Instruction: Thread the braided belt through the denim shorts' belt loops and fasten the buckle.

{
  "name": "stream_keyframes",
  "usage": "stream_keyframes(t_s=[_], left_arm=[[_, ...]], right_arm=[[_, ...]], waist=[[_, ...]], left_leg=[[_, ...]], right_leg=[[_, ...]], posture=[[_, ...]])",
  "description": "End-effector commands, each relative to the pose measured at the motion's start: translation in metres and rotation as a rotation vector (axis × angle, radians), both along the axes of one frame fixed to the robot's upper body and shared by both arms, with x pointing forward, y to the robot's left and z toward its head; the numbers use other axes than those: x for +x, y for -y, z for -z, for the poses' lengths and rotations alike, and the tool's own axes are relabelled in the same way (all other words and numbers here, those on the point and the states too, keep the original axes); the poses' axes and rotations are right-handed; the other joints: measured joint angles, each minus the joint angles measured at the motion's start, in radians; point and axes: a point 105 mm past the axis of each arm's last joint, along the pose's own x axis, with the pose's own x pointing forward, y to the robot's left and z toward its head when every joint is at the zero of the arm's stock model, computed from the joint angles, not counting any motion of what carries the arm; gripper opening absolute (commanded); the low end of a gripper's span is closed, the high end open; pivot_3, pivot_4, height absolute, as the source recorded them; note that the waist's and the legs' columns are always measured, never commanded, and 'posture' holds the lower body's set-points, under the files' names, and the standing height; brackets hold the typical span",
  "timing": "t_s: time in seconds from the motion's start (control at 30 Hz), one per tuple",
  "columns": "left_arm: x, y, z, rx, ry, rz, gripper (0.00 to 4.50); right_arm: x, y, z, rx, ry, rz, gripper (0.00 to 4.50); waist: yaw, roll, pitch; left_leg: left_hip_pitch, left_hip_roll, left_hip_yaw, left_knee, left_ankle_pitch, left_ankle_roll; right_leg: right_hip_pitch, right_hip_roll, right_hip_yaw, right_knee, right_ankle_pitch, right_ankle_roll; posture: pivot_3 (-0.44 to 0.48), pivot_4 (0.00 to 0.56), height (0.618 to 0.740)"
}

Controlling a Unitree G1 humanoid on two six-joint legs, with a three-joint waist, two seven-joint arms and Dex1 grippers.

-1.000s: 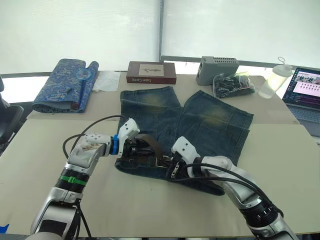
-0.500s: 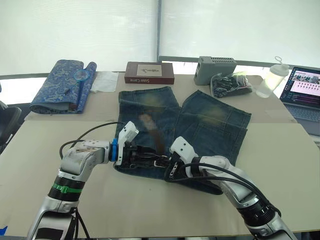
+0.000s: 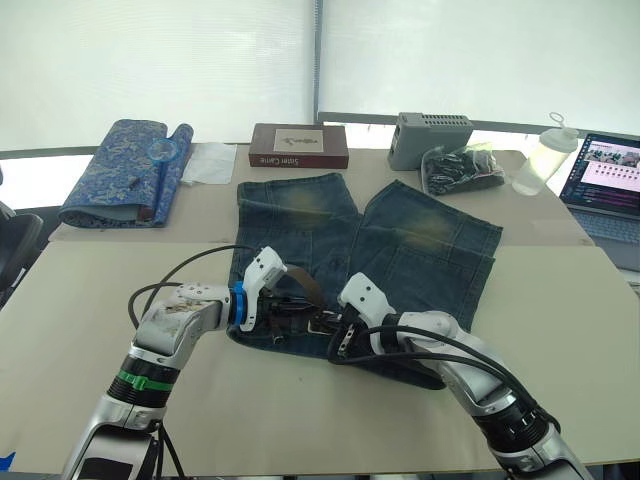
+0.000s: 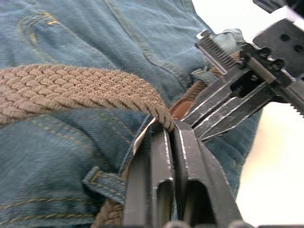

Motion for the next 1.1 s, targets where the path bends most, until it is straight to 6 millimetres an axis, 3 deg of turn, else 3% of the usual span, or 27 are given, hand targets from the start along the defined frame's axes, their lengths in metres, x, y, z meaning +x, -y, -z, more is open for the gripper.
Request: stream_keyframes(t_s=[0.03, 0.5, 0.8, 0.97, 1.1], left_arm=[[0.003, -0.006, -0.01, -0.029, 0.025, -0.025, 0.05], [0.006, -0.023, -0.019, -0.068, 0.019, -0.109, 0.05], [0.005, -0.022, -0.023, -0.098, 0.018, -0.119, 0.05], [-0.001, -0.01, -0.029, -0.117, 0.026, -0.061, 0.05], [-0.011, 0.013, -0.027, -0.141, -0.001, 0.012, 0.05]], right_arm=[[0.0, 0.002, 0.017, -0.047, -0.054, 0.007, 0.0], [0.0, 0.002, 0.025, -0.068, -0.08, -0.009, 0.0], [-0.001, 0.003, 0.029, -0.081, -0.09, -0.019, 0.0], [-0.002, 0.003, 0.03, -0.088, -0.098, -0.021, 0.0], [-0.002, 0.004, 0.032, -0.089, -0.103, -0.02, 0.0]], waist=[[-0.001, 0.0, 0.0], [-0.004, 0.0, 0.0], [-0.004, 0.0, 0.0], [-0.004, 0.0, 0.0], [-0.003, 0.0, 0.0]], left_leg=[[0.0, 0.0, 0.0, 0.0, 0.0, 0.0], [0.0, 0.001, 0.0, 0.0, 0.0, 0.0], [0.0, 0.001, 0.0, 0.0, 0.0, -0.001], [0.0, 0.001, 0.0, -0.001, 0.0, -0.001], [0.0, 0.001, 0.0, -0.001, 0.0, -0.001]], right_leg=[[0.0, 0.0, 0.0, 0.0, 0.0, 0.0], [-0.001, 0.0, 0.0, 0.0, 0.0, 0.0], [-0.001, 0.0, 0.0, 0.0, 0.0, -0.001], [-0.001, -0.001, 0.0, 0.0, -0.001, -0.002], [-0.001, -0.001, 0.0, 0.0, -0.001, -0.002]], posture=[[0.0, 0.15, 0.74], [0.0, 0.15, 0.74], [0.0, 0.15, 0.74], [0.0, 0.15, 0.74], [0.0, 0.15, 0.74]])
